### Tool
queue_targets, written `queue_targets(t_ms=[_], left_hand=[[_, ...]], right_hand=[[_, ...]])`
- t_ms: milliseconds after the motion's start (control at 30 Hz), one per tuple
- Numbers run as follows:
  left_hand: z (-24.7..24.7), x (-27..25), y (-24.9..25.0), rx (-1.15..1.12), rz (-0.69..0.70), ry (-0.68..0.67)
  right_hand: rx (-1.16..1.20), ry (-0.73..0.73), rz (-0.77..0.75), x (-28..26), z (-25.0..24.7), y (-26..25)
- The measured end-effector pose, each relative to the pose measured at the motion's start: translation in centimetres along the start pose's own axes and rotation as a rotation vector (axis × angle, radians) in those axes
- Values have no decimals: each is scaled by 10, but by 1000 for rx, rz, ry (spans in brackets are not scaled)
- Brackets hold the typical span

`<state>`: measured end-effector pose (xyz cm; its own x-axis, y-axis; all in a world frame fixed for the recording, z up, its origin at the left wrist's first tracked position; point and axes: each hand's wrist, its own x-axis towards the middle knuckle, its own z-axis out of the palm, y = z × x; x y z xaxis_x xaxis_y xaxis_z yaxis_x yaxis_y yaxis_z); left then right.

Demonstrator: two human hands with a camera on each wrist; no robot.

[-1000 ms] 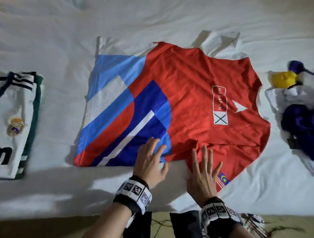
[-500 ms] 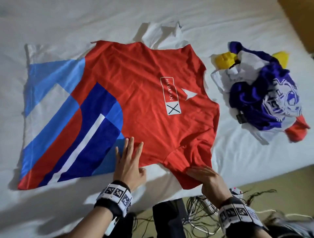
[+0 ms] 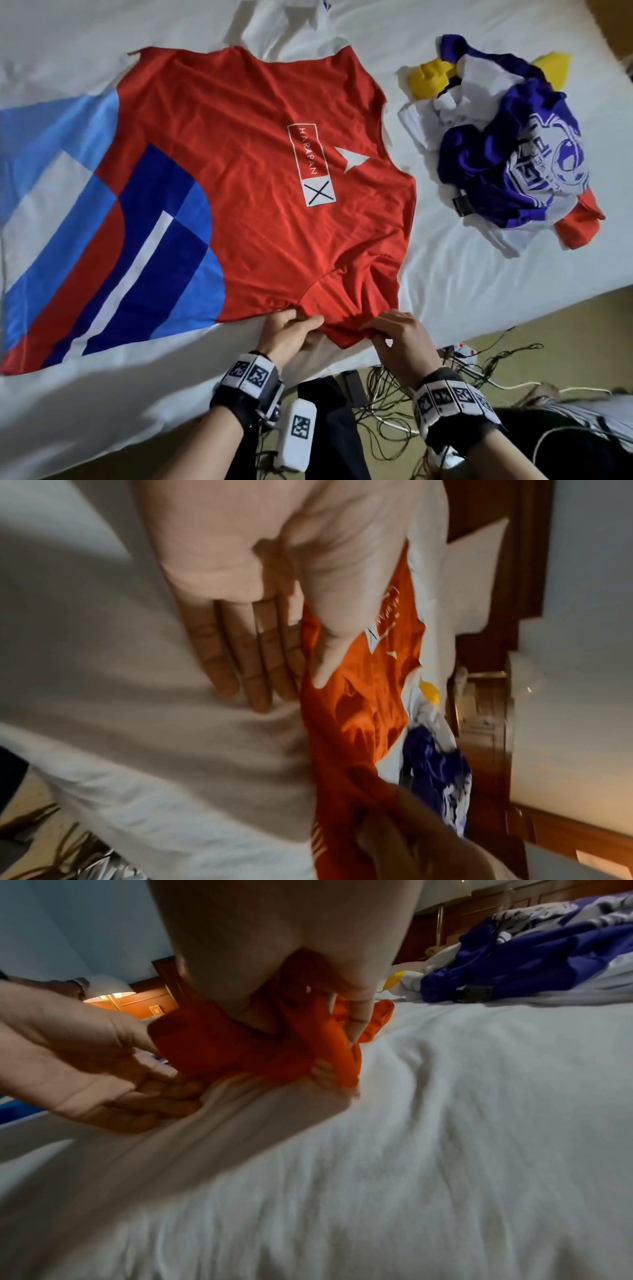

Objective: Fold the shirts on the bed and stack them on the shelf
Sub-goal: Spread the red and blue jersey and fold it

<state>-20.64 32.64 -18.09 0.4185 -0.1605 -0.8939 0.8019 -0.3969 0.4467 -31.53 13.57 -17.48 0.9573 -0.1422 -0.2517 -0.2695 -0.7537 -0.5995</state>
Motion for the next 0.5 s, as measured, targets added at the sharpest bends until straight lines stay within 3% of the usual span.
queue_targets(t_ms=[133,300,400,500], left_hand=[[-2,-5,7,-79,-67,-25],[8,-2,14,-2,-31,-3],[15,4,12,88,-93,-20],[14,5,7,154,-112,-55]], right_hand=[[-90,-144,121,5,-23,2],[105,277,559,61,-35,26],[213,228,817,93,-37,30],[196,186,836,102,-38,36]])
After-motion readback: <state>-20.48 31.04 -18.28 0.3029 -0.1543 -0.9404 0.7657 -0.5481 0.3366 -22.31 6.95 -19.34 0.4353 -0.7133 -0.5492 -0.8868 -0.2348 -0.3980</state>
